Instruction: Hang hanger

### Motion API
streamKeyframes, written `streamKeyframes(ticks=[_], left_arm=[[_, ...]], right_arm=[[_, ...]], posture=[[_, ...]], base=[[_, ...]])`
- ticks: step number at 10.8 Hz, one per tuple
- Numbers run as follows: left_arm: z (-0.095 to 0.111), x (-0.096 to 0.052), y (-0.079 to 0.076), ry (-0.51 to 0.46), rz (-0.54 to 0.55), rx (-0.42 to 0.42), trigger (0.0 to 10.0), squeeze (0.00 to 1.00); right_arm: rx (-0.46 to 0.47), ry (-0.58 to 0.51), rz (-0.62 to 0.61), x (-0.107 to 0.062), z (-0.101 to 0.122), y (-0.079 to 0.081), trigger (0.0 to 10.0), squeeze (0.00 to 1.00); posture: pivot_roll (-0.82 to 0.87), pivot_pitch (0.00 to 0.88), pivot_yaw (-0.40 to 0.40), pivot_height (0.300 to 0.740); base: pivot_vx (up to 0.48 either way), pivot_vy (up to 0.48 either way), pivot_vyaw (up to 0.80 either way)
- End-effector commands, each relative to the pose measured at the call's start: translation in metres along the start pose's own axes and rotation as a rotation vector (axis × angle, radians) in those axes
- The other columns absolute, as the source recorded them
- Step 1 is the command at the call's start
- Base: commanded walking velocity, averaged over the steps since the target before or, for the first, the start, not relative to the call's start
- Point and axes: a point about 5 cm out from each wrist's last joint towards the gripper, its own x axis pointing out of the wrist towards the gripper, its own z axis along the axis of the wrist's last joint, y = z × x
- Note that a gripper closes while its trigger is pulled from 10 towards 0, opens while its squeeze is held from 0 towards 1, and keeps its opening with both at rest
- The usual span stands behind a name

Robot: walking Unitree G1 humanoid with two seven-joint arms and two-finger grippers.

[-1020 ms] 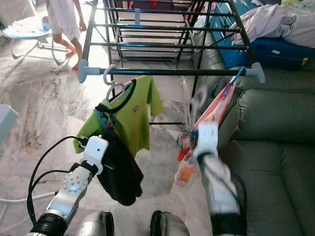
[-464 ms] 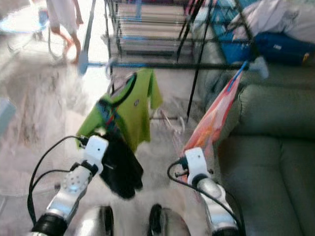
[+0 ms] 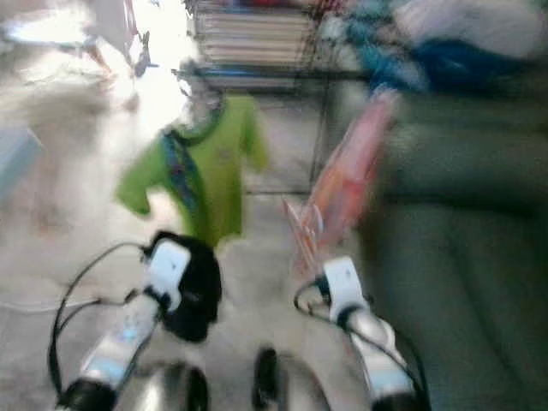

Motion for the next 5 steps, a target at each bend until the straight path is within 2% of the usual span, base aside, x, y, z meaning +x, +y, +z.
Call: streamKeyframes(ticks=[1, 5], left_arm=[[0.004, 0.0, 0.001, -0.026, -0.003, 0.009, 10.0, 0.0], [-0.011, -0.014, 0.018, 0.025, 0.017, 0.035, 10.0, 0.0]], right_arm=[[-0.002, -0.005, -0.009, 0.0, 0.0, -0.002, 0.0, 0.0], [0.014, -0.006, -0.003, 0.001, -0.002, -0.001, 0.0, 0.0]], posture=[[0.02, 0.113, -0.069, 0.74], [0.02, 0.115, -0.068, 0.74]], base=[[-0.382, 0.0, 0.0], [-0.311, 0.0, 0.0]])
